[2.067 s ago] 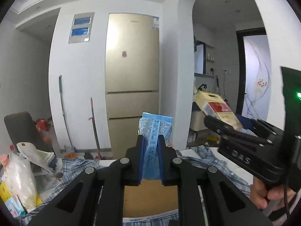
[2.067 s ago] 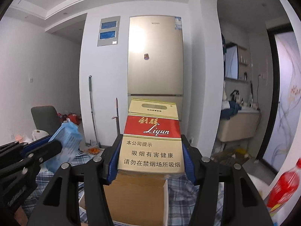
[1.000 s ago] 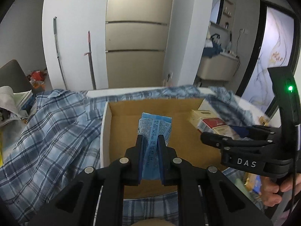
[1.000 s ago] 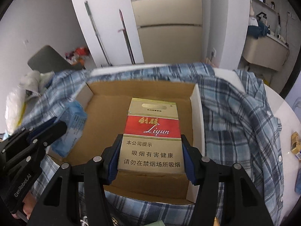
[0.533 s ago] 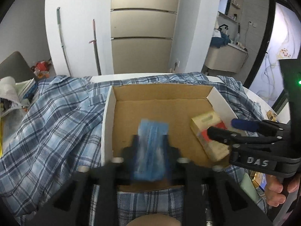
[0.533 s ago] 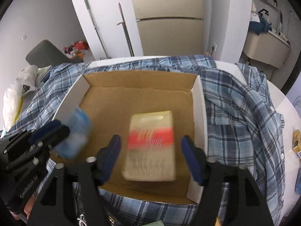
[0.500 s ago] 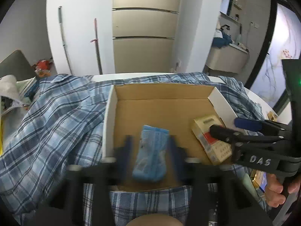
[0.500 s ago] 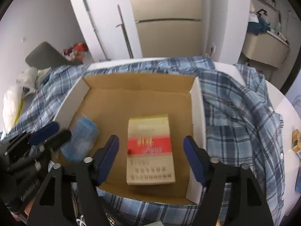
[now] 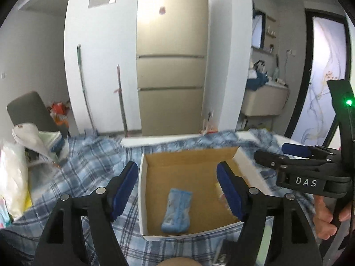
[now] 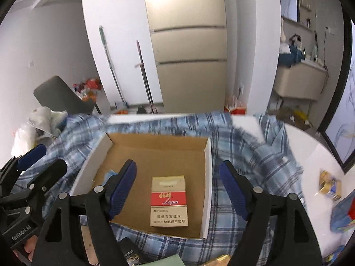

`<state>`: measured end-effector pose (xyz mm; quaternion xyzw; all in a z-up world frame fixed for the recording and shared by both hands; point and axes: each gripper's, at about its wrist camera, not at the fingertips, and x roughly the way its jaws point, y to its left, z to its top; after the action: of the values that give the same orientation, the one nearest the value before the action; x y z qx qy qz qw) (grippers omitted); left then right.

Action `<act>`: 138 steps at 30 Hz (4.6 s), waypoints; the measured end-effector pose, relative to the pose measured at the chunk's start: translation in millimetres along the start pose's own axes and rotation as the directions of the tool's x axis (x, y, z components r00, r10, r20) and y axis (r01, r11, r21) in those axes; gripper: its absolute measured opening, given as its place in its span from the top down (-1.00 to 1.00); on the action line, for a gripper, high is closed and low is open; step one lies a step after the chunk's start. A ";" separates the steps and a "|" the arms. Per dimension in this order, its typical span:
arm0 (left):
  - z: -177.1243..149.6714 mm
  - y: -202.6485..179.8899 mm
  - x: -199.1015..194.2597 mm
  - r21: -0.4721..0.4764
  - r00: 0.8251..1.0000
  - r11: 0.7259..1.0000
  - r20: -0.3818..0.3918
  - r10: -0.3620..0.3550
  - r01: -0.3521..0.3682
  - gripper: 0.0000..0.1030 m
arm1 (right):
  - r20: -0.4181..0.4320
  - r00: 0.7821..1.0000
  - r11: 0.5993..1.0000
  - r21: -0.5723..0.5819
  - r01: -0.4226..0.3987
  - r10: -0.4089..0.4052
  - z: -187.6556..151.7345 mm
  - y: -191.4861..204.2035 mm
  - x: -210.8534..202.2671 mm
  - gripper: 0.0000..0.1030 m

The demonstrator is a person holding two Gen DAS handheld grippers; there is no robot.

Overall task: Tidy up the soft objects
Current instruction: 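Withdraw both tools from the box and move back over the table, then grasp the green card with the right tool while the left tool grasps the tan wooden disc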

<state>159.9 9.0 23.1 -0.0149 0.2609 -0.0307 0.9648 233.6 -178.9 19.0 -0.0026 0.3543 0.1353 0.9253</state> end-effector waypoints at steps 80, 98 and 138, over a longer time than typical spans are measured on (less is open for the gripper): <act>-100.0 4.4 -69.5 -0.001 1.000 1.000 -0.004 -0.027 0.027 -1.00 | 0.076 0.972 0.958 -0.202 -0.204 0.223 -117.7 7.7 -63.9 -1.00; -119.5 14.4 -5.9 -0.073 0.938 0.997 -0.343 -0.045 0.022 -1.00 | -0.250 0.941 0.961 -0.099 -0.258 0.227 -127.6 1.0 3.9 -0.80; -131.5 -0.8 19.6 0.008 0.878 1.000 -0.479 -0.016 0.023 -0.57 | -0.315 0.926 0.949 -0.164 -0.270 0.209 -134.1 14.7 12.0 -0.41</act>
<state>110.5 5.3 -100.3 -0.0030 0.4906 -0.0448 0.8702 150.6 -175.3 -87.9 -0.0741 0.4698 0.2817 0.8333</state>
